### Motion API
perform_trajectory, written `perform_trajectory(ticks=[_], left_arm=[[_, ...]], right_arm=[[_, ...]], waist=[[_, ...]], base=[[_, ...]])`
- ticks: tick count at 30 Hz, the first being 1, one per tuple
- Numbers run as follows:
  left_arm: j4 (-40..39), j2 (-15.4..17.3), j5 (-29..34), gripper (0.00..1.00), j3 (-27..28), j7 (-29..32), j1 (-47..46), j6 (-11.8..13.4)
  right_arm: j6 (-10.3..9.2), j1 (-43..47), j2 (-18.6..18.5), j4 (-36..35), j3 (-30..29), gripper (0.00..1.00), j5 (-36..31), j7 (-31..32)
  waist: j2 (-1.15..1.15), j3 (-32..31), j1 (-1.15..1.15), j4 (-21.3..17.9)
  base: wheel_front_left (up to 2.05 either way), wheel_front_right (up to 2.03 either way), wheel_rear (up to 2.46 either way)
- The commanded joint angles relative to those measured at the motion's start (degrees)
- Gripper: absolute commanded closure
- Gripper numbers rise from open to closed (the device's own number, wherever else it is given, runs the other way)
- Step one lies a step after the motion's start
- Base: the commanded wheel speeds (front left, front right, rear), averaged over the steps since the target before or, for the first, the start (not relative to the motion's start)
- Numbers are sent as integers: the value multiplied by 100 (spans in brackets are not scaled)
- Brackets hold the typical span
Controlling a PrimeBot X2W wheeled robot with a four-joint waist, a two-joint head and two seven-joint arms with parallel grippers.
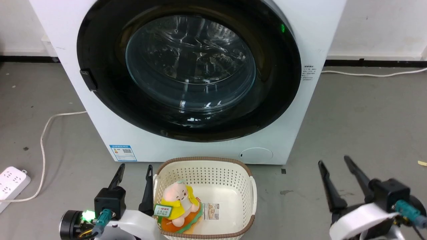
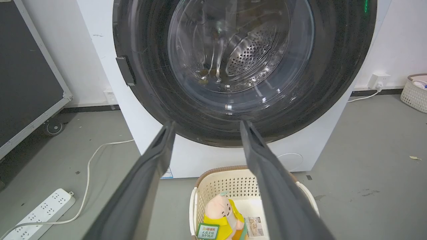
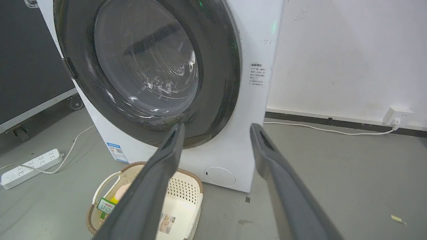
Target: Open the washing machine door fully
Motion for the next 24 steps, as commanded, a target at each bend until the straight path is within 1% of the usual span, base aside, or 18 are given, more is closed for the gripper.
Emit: perform_trajectory(ticks=[1,15,24], left_arm=[[6,35,26,0,-33,-68,-109,0],[-8,65,31,0,-194,-235,-368,33],[-15,87,23,0,-301,-343,-547,64]], right_arm=[[-1,-192,-47,12,-24,0,128,-50],[-1,-1052,-268,38,-265,0,979,188],[-2,-1862,-248,274,-651,0,1591,481]], waist=[[0,44,0,7],[0,449,0,134],[0,747,0,252]], base=[[0,0,0],[0,0,0],[0,0,0]])
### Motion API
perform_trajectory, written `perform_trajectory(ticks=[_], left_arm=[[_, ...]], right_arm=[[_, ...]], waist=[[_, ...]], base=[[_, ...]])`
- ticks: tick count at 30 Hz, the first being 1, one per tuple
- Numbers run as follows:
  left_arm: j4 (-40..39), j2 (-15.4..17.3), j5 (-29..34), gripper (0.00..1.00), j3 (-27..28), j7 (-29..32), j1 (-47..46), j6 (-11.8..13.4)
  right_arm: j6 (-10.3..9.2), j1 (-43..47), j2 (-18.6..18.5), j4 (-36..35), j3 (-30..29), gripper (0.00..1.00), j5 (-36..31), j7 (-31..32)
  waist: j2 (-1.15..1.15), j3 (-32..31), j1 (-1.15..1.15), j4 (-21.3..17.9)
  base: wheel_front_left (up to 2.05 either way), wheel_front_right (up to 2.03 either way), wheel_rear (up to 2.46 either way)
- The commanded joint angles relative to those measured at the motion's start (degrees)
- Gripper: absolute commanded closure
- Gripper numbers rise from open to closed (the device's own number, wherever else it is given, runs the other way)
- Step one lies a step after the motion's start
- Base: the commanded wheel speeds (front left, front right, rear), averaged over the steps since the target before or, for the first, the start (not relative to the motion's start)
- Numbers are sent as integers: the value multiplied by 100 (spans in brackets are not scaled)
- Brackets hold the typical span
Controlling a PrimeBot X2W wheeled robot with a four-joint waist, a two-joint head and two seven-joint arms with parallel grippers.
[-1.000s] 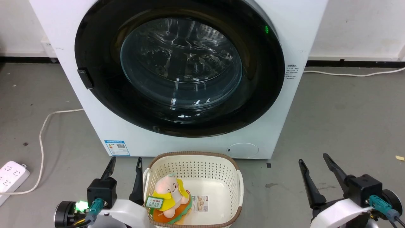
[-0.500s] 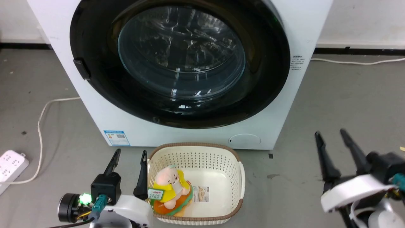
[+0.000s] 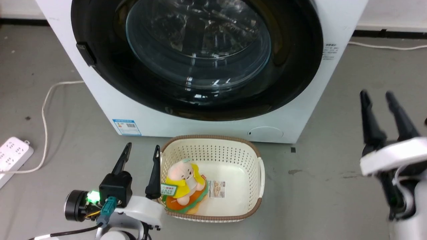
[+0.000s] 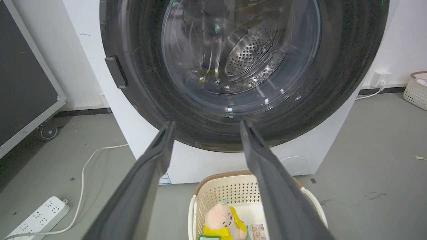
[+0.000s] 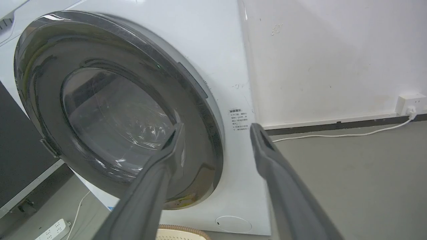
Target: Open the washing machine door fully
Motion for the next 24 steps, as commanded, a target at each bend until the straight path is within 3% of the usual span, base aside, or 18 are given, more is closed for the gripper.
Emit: perform_trajectory(ticks=[1,3,4,5,6,24], left_arm=[[-12,42,16,0,-47,-72,-121,16],[-9,45,13,0,-74,-96,-159,24],[-8,46,11,0,-88,-107,-177,27],[-5,48,9,0,-102,-119,-194,30],[-3,49,7,0,-116,-131,-210,34],[14,87,-29,0,-358,-347,-481,101]], right_arm=[[-2,-305,-17,108,-113,0,164,67],[-2,-512,-13,217,-192,0,246,130],[-2,-616,-13,273,-228,58,285,164],[-2,-721,-8,339,-275,89,329,199],[-2,-830,-9,405,-324,100,368,232],[-3,-2930,-20,2090,-1319,100,1159,1649]], waist=[[0,91,-1,52],[0,148,-1,81],[0,174,-1,97],[0,199,-1,111],[0,224,-1,126],[0,679,-1,424]], base=[[0,0,0],[0,0,0],[0,0,0],[0,0,0],[0,0,0],[0,0,0]])
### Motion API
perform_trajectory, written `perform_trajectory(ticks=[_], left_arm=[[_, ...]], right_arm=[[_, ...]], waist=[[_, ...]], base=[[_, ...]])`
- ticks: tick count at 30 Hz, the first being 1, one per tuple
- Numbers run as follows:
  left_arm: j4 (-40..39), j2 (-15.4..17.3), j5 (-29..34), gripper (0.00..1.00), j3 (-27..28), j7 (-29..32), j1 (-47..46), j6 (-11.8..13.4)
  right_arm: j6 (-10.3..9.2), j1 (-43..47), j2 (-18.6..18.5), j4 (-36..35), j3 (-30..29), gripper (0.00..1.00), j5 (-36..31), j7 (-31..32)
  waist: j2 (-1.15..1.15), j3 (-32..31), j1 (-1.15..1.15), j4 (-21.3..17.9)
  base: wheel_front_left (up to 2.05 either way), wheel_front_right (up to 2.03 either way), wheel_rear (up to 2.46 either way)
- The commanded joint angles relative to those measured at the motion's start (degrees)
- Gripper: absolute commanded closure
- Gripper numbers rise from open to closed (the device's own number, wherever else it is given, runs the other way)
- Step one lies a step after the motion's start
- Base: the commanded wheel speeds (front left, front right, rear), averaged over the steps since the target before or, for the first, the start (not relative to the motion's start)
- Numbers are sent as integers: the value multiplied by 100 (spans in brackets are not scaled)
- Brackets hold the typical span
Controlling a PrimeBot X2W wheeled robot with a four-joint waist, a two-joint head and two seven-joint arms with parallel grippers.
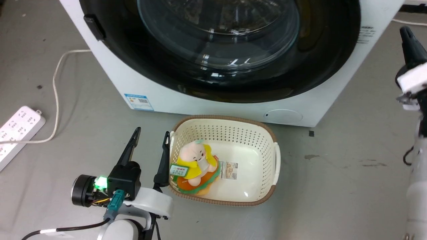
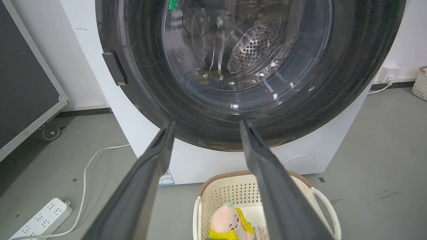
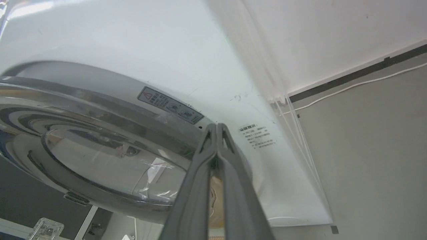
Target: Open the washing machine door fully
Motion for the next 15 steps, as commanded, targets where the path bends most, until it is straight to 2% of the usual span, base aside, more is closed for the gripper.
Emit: perform_trajectory(ticks=[1,4,15], left_arm=[[2,12,-23,0,-24,-59,-113,31],[7,20,-35,0,-74,-107,-178,44],[19,17,-69,0,-226,-238,-300,98]], right_arm=[[0,-286,-24,169,-108,100,138,148],[-1,-690,-56,572,-295,100,259,603],[-1,-1796,-228,1651,-1059,100,583,1663]], waist=[[0,55,-1,51],[0,152,-1,138],[0,399,-1,352]], base=[[0,0,0],[0,0,0],[0,0,0]])
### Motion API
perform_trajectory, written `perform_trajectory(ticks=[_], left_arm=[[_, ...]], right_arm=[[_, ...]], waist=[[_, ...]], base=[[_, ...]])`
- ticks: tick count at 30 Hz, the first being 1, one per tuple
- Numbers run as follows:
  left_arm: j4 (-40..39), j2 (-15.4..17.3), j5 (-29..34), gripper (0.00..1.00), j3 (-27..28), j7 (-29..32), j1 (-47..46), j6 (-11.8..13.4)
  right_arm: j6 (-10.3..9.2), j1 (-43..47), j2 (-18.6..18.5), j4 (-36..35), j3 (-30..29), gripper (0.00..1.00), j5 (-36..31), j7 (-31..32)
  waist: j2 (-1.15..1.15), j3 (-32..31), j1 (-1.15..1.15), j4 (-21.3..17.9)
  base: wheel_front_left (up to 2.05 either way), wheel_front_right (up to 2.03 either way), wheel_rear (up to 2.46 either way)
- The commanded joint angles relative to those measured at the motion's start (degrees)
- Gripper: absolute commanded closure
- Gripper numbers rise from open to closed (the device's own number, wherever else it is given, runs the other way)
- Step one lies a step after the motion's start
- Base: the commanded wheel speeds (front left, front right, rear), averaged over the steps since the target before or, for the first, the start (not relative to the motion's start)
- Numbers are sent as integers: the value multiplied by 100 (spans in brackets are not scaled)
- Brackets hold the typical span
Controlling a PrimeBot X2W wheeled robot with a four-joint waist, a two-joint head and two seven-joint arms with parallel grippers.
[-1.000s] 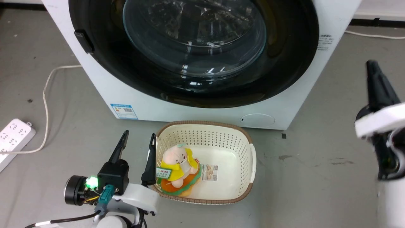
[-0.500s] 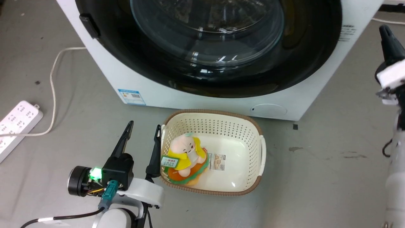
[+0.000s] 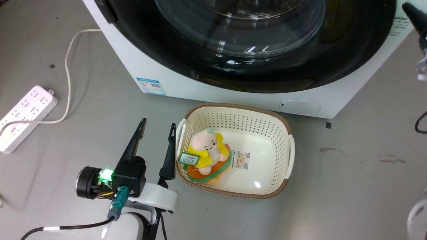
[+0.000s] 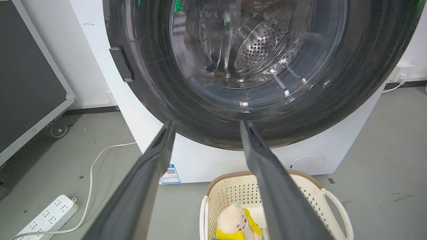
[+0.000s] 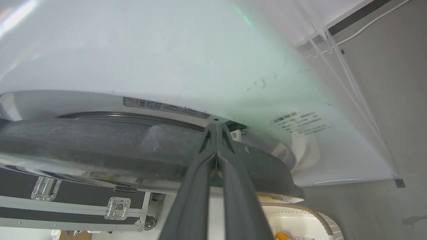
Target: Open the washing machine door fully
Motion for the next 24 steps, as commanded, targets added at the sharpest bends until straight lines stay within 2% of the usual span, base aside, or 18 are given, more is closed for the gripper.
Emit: perform_trajectory(ticks=[1,3,4,5,8,14,24], left_arm=[[3,4,-27,0,-40,-56,-98,25],[4,4,-29,0,-52,-68,-108,30],[16,5,-34,0,-73,-91,-130,40],[3,-1,-44,0,-117,-127,-233,46],[56,1,-49,0,-146,-163,-246,64],[88,25,-56,0,-188,-223,-245,85],[167,73,-68,0,-301,-343,-225,102]], right_arm=[[7,-303,-39,182,-132,100,126,161],[7,-397,-46,265,-191,100,159,270],[7,-566,-109,624,-429,100,176,369],[6,-889,-133,327,-37,100,396,1224],[6,-794,-81,586,-350,100,371,967],[6,-701,93,557,-471,100,348,1189],[6,-382,252,542,-817,100,385,2154]], waist=[[0,49,0,35],[0,70,0,47],[0,96,0,65],[0,231,0,117],[0,161,0,119],[0,118,0,126],[0,-168,0,134]], base=[[0,0,0],[0,0,0],[0,0,0],[0,0,0],[0,0,0],[0,0,0],[0,0,0]])
